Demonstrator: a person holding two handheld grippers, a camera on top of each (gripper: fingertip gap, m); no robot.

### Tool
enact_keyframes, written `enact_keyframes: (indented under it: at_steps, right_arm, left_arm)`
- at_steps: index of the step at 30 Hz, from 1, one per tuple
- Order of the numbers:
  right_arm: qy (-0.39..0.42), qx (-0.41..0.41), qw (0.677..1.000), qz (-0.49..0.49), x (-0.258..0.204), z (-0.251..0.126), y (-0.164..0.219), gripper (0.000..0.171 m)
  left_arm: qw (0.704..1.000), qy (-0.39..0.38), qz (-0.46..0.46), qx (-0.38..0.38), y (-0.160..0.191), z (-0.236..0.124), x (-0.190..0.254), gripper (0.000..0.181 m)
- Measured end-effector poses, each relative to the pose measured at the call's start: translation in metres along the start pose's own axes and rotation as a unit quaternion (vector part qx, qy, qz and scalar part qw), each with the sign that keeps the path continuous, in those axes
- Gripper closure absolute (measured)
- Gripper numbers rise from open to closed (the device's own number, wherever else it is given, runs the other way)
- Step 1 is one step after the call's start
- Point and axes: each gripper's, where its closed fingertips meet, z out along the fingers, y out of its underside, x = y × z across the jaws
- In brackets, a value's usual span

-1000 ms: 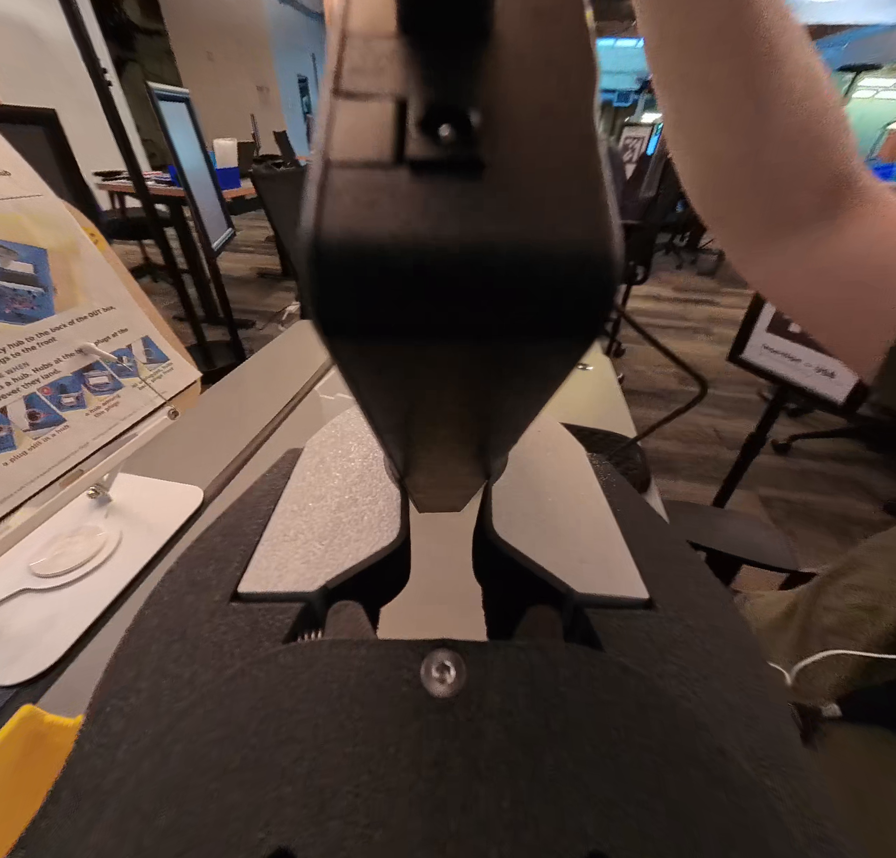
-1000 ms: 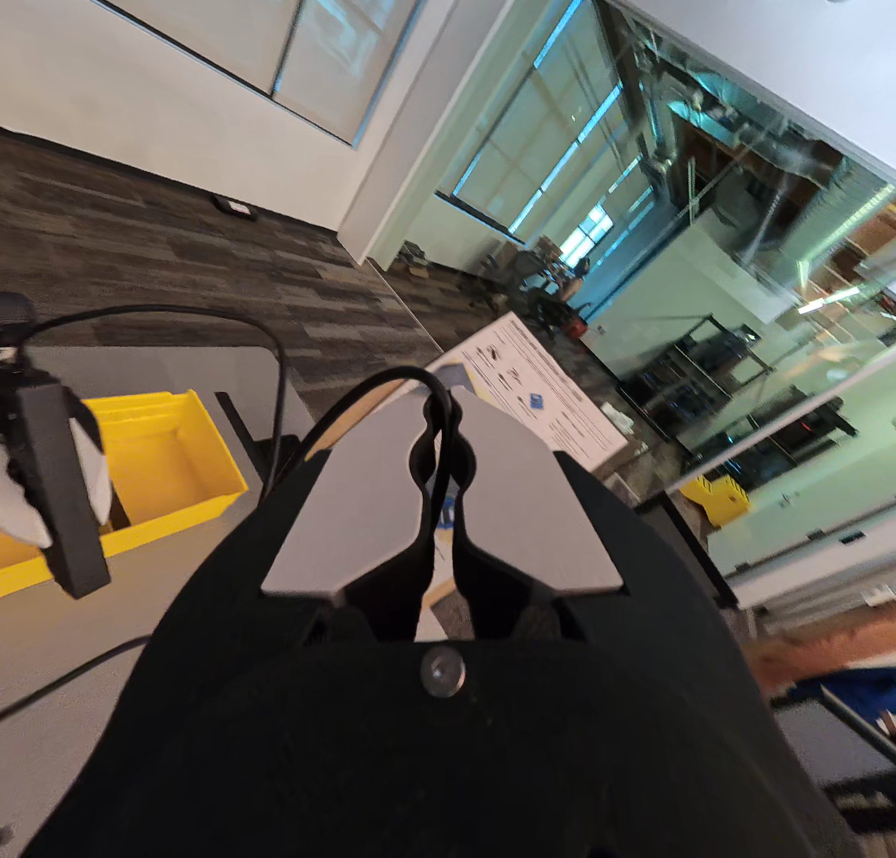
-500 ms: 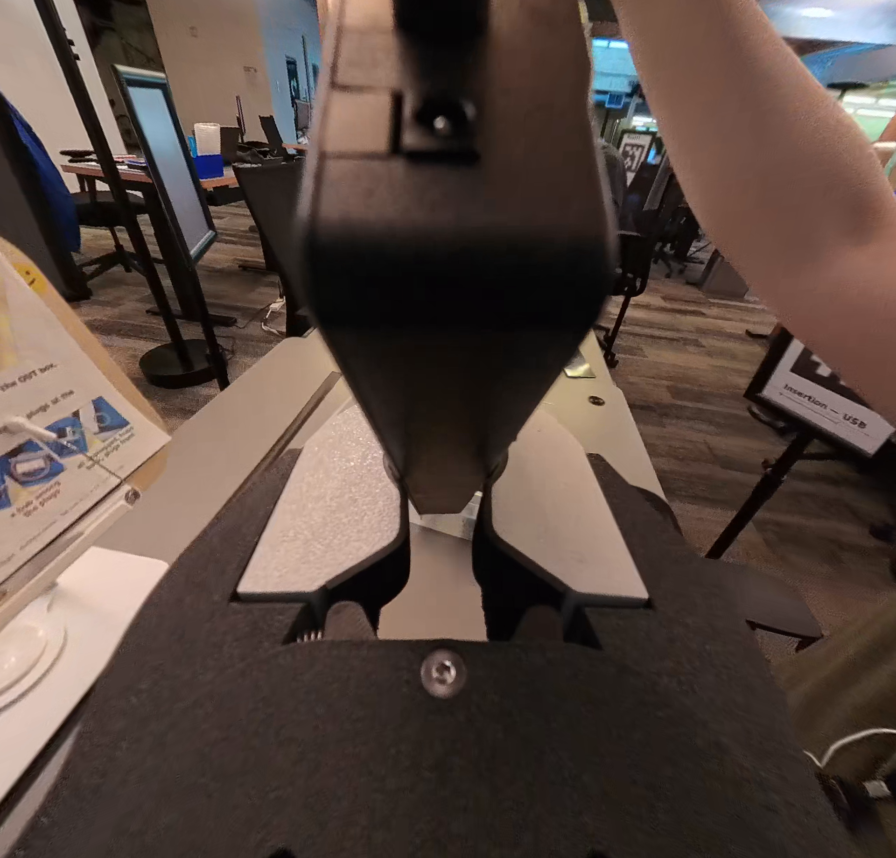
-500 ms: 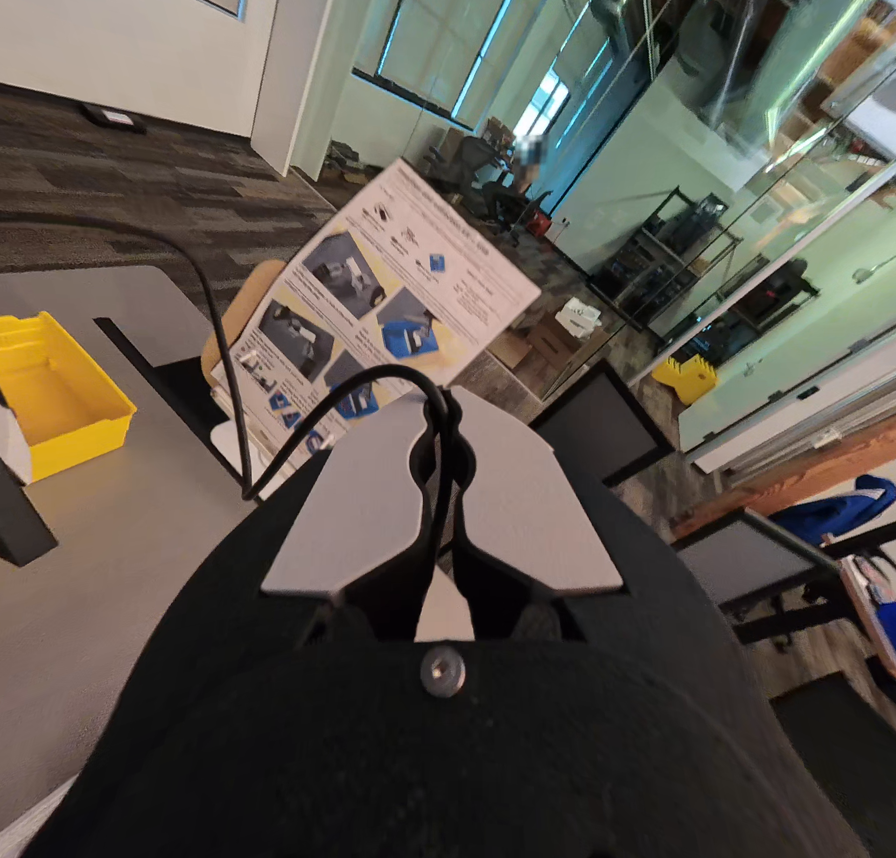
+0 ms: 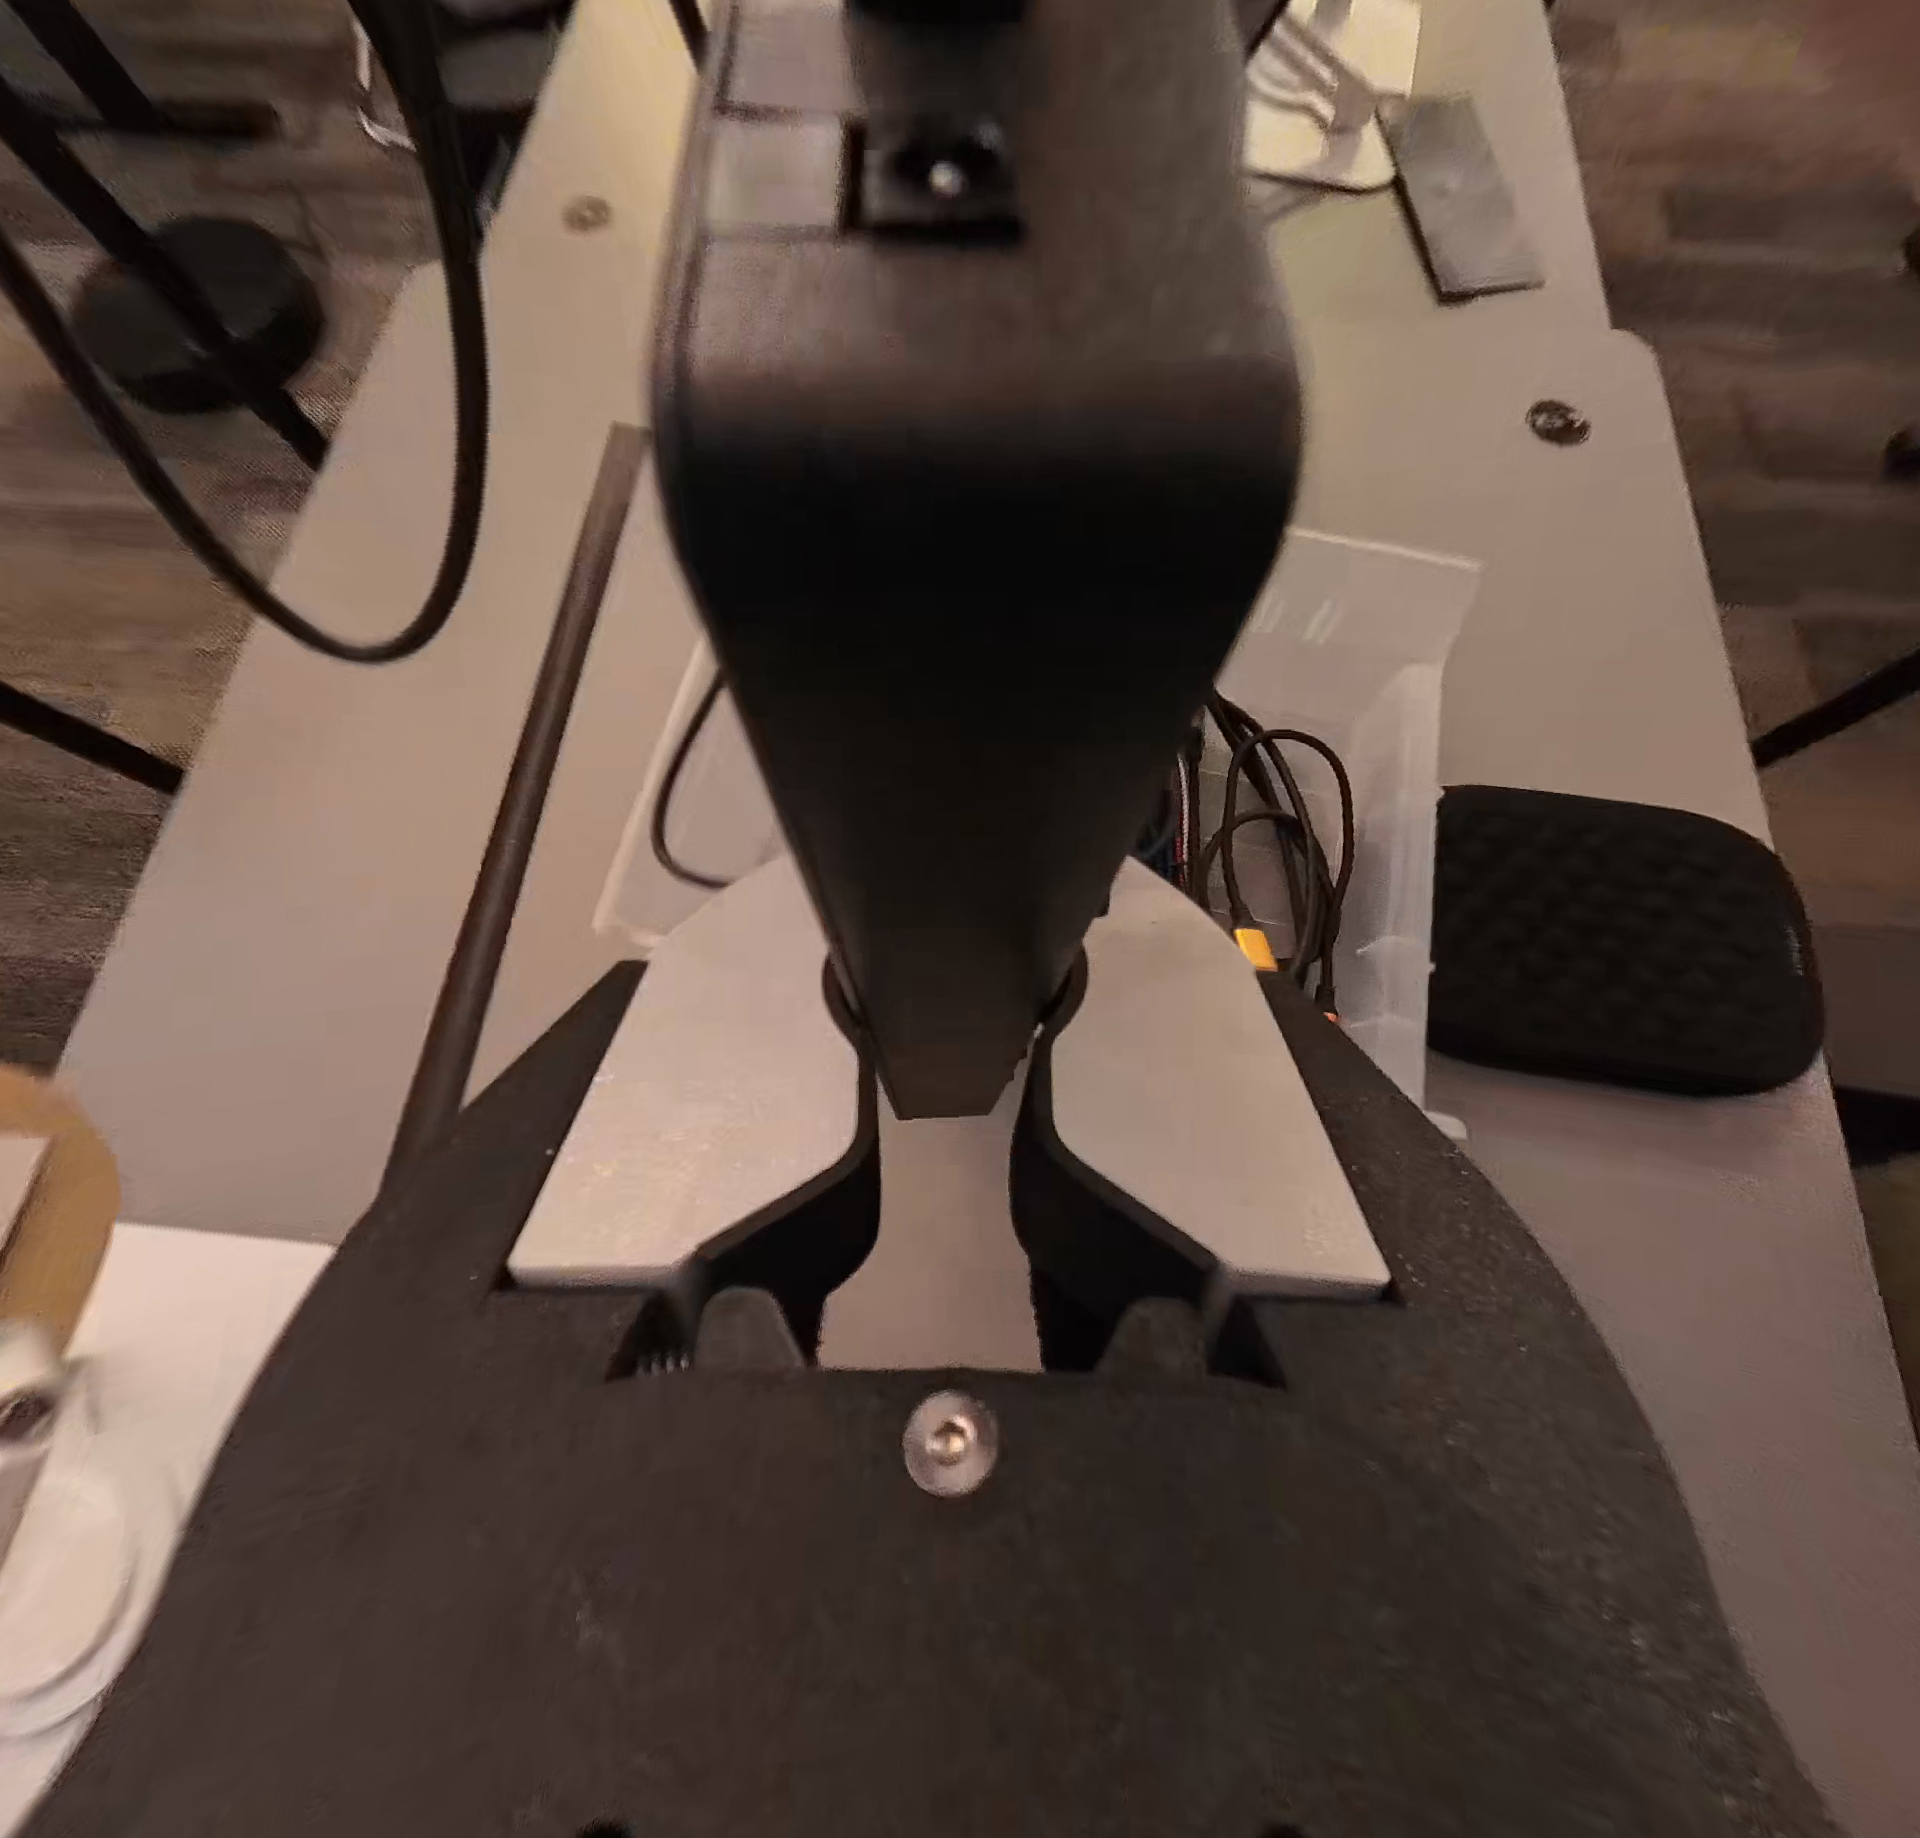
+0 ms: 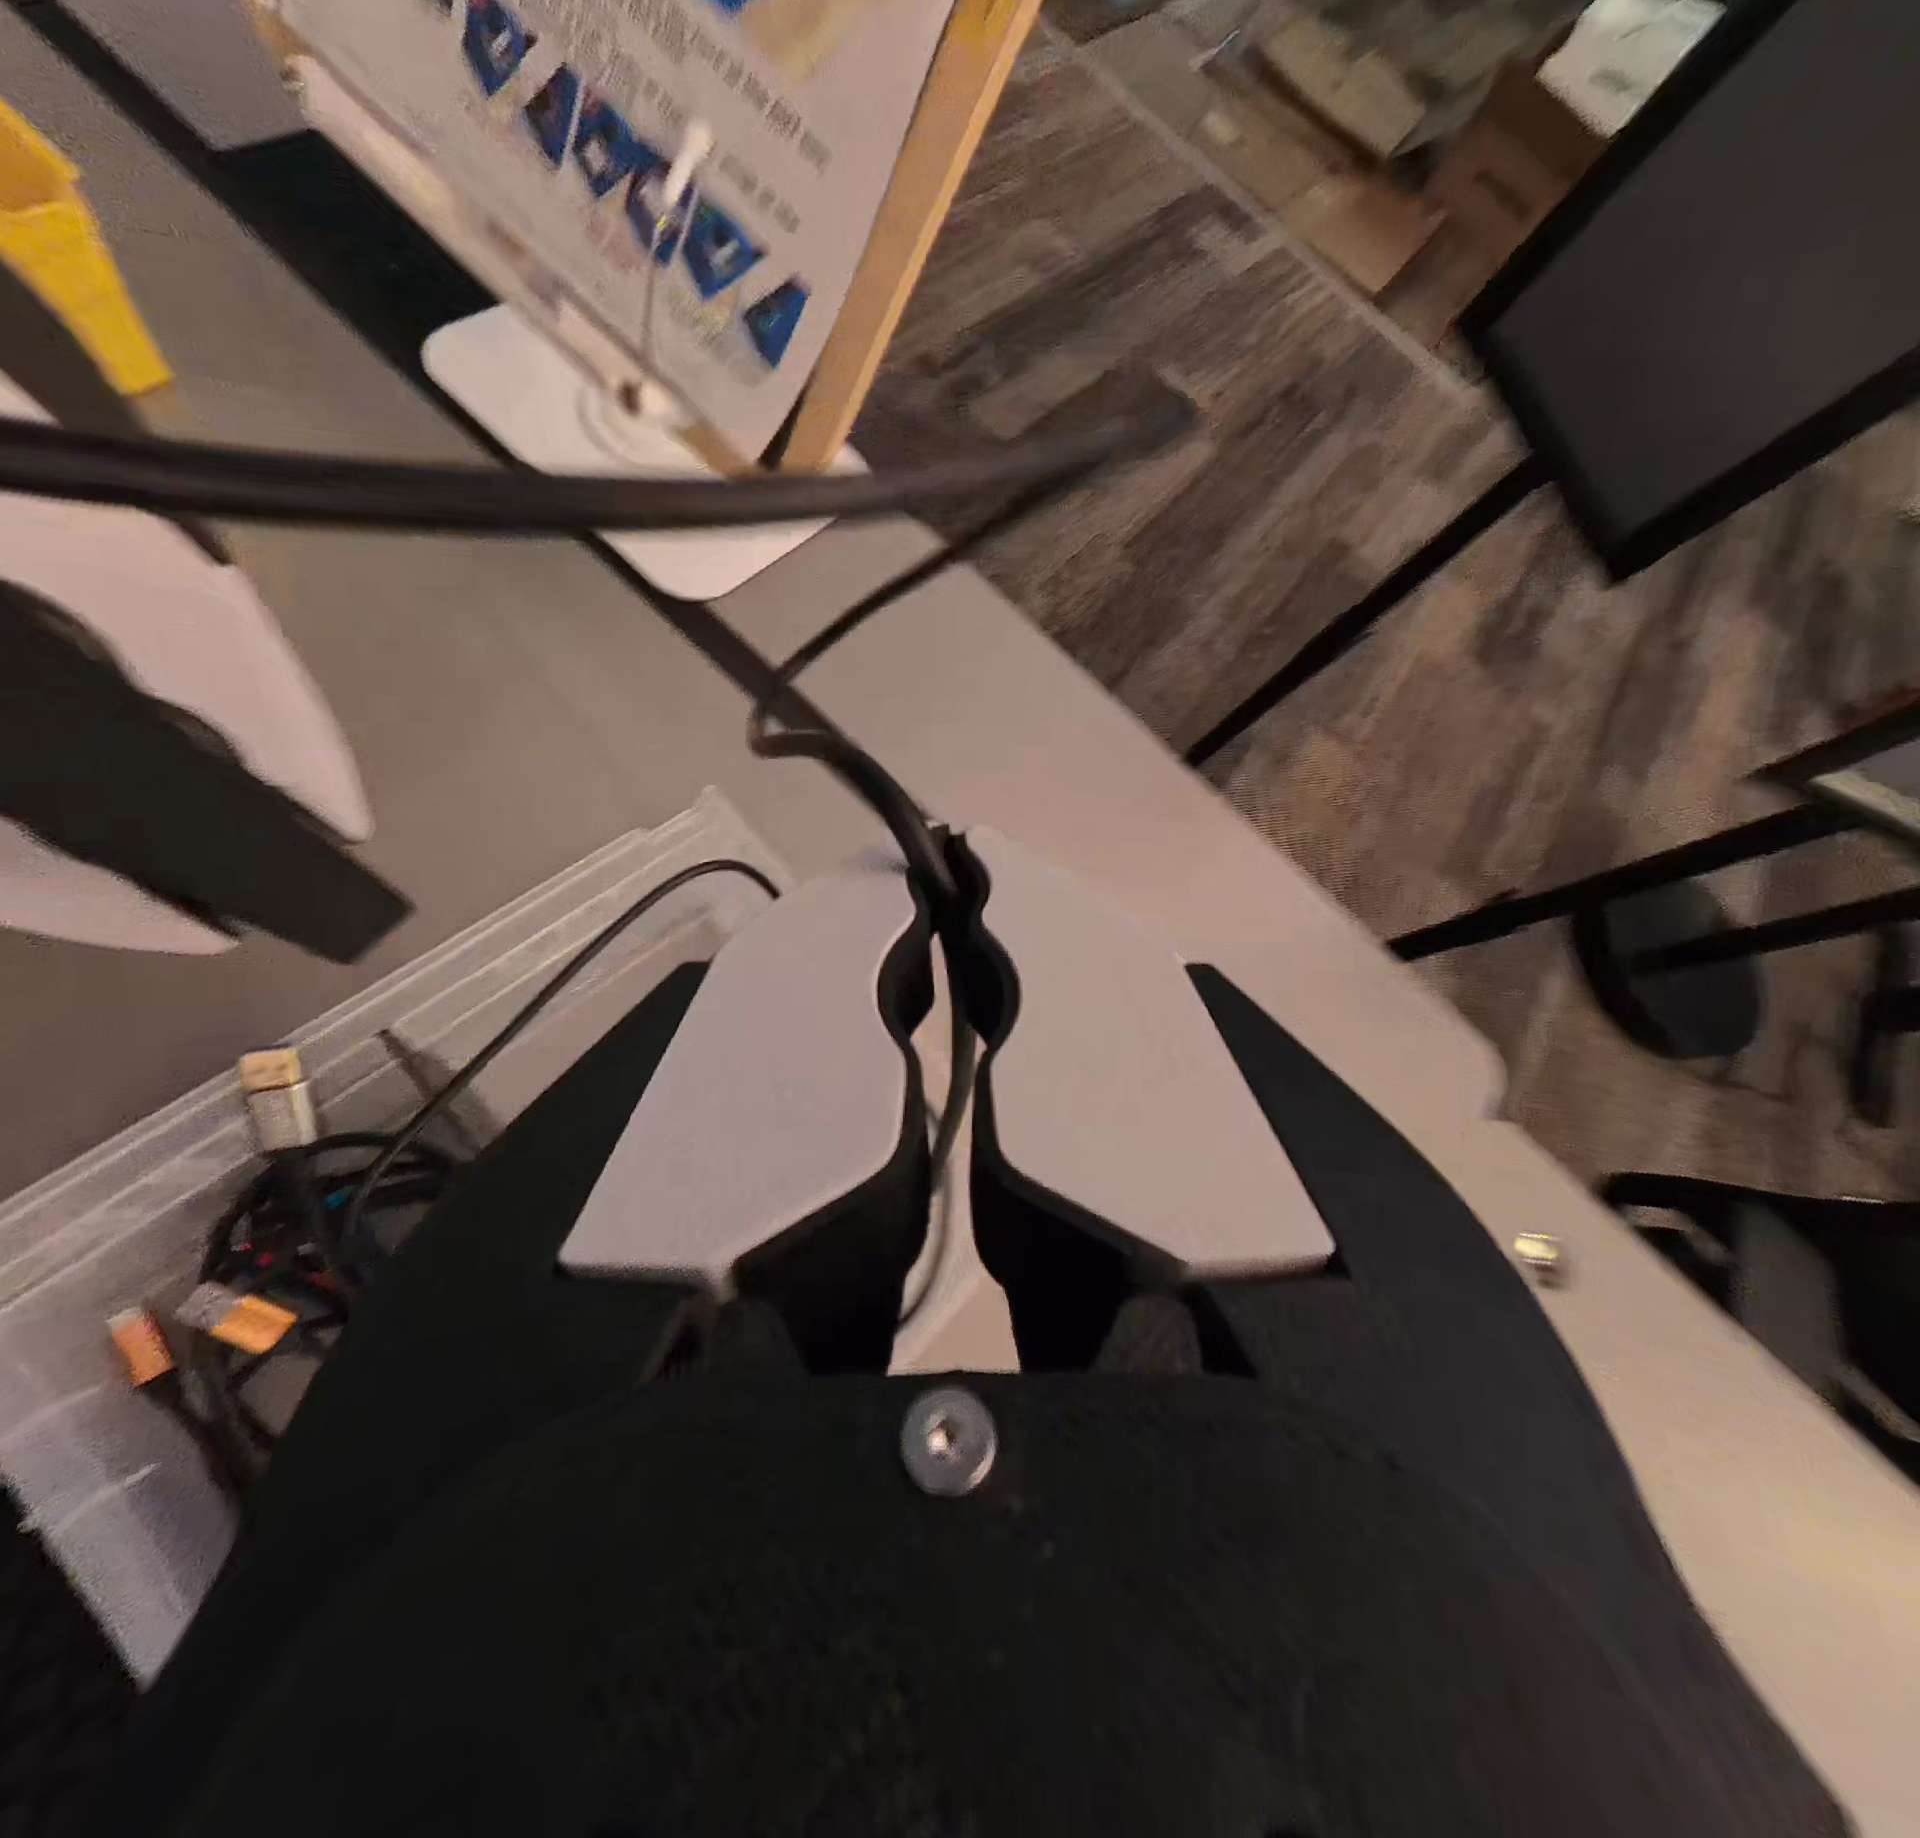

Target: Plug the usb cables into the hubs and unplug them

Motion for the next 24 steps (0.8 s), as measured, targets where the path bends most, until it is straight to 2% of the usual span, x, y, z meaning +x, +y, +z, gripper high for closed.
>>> enact_keyframes:
  at_steps: [3, 6, 7, 9, 11, 13, 16, 19, 20, 21, 24]
  right_arm:
    - [-0.105, -0.002, 0.990, 0.091, -0.032, 0.022, 0.045, 0.171]
    - [-0.225, -0.002, 0.959, 0.171, -0.071, 0.034, 0.082, 0.169]
    - [-0.243, 0.002, 0.954, 0.178, -0.077, 0.036, 0.092, 0.168]
    - [-0.244, 0.036, 0.953, 0.173, -0.076, 0.034, 0.100, 0.152]
    - [-0.238, 0.086, 0.956, 0.145, -0.073, 0.023, 0.098, 0.143]
    - [-0.230, 0.148, 0.956, 0.106, -0.071, 0.006, 0.083, 0.127]
    - [-0.220, 0.224, 0.948, 0.050, -0.074, -0.018, 0.053, 0.121]
    - [-0.214, 0.222, 0.951, 0.037, -0.076, -0.017, 0.039, 0.121]
    - [-0.219, 0.217, 0.951, 0.034, -0.078, -0.015, 0.038, 0.127]
    - [-0.232, 0.212, 0.949, 0.027, -0.081, -0.015, 0.037, 0.142]
    - [-0.264, 0.198, 0.943, 0.043, -0.086, -0.010, 0.039, 0.144]
  left_arm:
    - [0.999, 0.012, 0.002, -0.030, 0.006, 0.035, -0.003, 0.156]
    - [0.998, 0.019, 0.016, -0.059, 0.017, 0.060, -0.006, 0.156]
    - [0.998, 0.015, 0.019, -0.065, 0.020, 0.067, -0.008, 0.156]
    - [0.997, 0.020, 0.024, -0.070, 0.024, 0.077, -0.008, 0.156]
    - [0.997, 0.030, 0.020, -0.065, 0.025, 0.085, -0.006, 0.156]
    - [0.998, 0.038, 0.020, -0.054, 0.024, 0.090, -0.005, 0.156]
    - [0.997, 0.056, 0.019, -0.043, 0.023, 0.095, -0.004, 0.156]
    - [0.996, 0.075, 0.020, -0.035, 0.022, 0.098, -0.001, 0.156]
    - [0.996, 0.080, 0.022, -0.037, 0.022, 0.099, 0.001, 0.156]
    - [0.995, 0.082, 0.025, -0.040, 0.024, 0.100, 0.001, 0.156]
    - [0.995, 0.080, 0.041, -0.045, 0.032, 0.099, 0.000, 0.155]
